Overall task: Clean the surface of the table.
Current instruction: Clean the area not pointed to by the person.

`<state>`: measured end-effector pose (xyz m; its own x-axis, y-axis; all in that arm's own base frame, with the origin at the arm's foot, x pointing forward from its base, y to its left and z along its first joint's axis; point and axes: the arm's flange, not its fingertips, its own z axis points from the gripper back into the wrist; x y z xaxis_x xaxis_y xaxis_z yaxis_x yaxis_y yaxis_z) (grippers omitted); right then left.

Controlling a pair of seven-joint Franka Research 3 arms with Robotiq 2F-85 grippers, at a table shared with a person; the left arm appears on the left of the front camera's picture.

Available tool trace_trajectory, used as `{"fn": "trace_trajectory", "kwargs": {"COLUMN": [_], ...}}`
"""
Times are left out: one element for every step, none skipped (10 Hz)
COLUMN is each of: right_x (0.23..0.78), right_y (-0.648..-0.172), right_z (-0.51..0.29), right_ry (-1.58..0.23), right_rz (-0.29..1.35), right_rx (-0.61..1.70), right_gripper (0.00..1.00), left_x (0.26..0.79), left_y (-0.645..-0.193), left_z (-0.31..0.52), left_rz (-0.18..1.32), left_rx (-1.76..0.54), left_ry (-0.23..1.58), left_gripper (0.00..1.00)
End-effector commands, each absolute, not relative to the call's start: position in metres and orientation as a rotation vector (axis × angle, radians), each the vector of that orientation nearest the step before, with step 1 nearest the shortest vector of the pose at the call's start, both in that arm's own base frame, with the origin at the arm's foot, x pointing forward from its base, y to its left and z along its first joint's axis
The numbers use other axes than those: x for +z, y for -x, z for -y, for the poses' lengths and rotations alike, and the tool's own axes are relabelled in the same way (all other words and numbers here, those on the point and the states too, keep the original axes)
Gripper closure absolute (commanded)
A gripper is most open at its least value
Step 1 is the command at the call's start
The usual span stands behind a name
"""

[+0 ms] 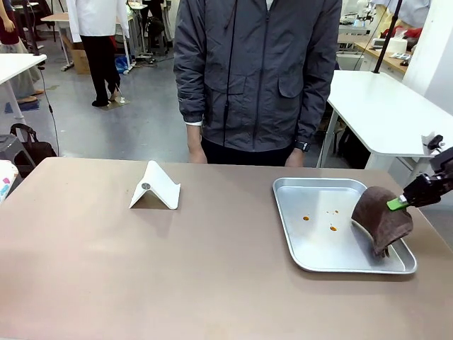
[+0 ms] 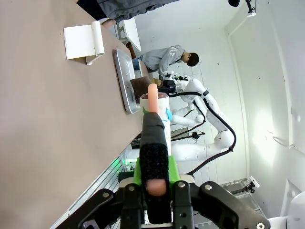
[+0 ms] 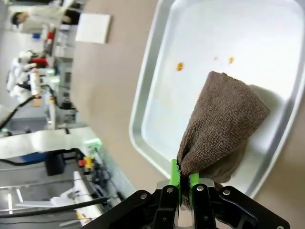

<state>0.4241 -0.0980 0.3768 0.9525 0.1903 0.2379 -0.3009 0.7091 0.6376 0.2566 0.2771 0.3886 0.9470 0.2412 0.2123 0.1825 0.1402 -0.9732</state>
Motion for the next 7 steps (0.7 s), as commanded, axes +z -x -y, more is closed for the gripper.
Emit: {"fn": "trace_trajectory", "kwargs": {"right_x": [0.363, 0.355, 0.348, 0.340, 0.332, 0.324, 0.316], "right_y": [-0.444, -0.452, -0.459, -0.464, -0.469, -0.473, -0.477], "right_z": [0.086, 0.081, 0.077, 0.074, 0.071, 0.068, 0.065], "right_ry": [-0.563, -0.523, -0.508, -0.498, -0.492, -0.494, -0.487], "right_rz": [0.181, 0.244, 0.278, 0.326, 0.364, 0.323, 0.300], "right_rx": [0.273, 0.271, 0.292, 0.290, 0.298, 0.308, 0.317], "right_gripper": [0.92, 0.92, 0.92, 0.92, 0.92, 0.92, 0.92], "left_x": [0.392, 0.392, 0.392, 0.392, 0.392, 0.392, 0.392], "left_y": [-0.254, -0.254, -0.254, -0.254, -0.254, -0.254, -0.254], "left_z": [-0.276, -0.276, -0.276, -0.276, -0.276, -0.276, -0.276], "left_rz": [0.366, 0.366, 0.366, 0.366, 0.366, 0.366, 0.366], "left_rx": [0.044, 0.044, 0.044, 0.044, 0.044, 0.044, 0.044], "left_ry": [1.442, 1.442, 1.442, 1.442, 1.442, 1.442, 1.442], "left_gripper": [0.78, 0.78, 0.78, 0.78, 0.78, 0.78, 0.78]}}
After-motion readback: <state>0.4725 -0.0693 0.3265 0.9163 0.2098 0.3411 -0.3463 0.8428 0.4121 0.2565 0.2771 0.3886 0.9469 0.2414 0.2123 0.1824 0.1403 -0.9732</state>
